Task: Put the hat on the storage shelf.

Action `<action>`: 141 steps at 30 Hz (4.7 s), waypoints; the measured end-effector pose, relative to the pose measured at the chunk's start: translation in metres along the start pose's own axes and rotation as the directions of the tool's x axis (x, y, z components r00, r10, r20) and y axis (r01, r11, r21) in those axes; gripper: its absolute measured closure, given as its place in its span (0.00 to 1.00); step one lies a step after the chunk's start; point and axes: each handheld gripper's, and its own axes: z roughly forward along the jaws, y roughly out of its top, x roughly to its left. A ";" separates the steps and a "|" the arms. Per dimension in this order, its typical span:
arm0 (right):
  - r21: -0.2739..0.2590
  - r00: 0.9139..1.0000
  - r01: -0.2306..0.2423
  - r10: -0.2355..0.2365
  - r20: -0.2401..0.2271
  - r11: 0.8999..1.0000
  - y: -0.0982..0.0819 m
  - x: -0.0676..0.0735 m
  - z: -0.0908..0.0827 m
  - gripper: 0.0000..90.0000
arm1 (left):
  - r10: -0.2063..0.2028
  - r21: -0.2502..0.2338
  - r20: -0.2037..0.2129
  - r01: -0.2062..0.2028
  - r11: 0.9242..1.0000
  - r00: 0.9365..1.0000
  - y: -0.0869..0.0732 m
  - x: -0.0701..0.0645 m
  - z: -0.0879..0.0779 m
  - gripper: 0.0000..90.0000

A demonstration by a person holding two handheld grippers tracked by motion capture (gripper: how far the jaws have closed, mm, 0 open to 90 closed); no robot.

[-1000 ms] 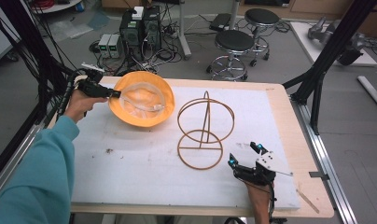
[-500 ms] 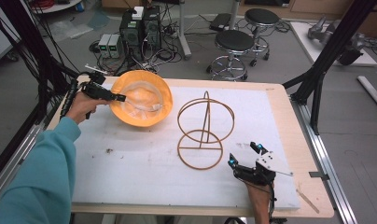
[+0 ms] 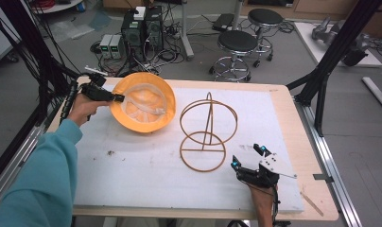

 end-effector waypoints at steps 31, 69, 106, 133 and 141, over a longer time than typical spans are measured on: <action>0.008 1.000 -0.003 0.003 0.002 1.000 0.000 0.000 0.000 0.10 | 0.066 -0.089 -0.167 -0.082 0.993 0.984 0.025 0.001 -0.040 0.93; 0.000 1.000 -0.008 0.008 0.002 1.000 0.000 -0.001 0.000 0.10 | 0.154 -0.086 -0.228 -0.177 0.980 0.961 0.033 -0.041 -0.055 0.93; -0.013 1.000 -0.013 0.013 0.002 1.000 -0.001 0.000 -0.002 0.10 | 0.127 -0.027 0.024 -0.126 0.992 0.992 -0.015 -0.133 -0.052 0.68; -0.018 1.000 -0.009 0.009 0.008 1.000 -0.001 0.000 -0.002 0.10 | 0.154 -0.062 0.168 -0.146 0.987 0.974 -0.032 -0.173 -0.050 0.22; -0.021 1.000 -0.010 0.010 0.006 1.000 -0.001 0.000 -0.002 0.10 | 0.231 -0.164 0.110 -0.212 0.963 0.967 -0.039 -0.170 -0.053 0.15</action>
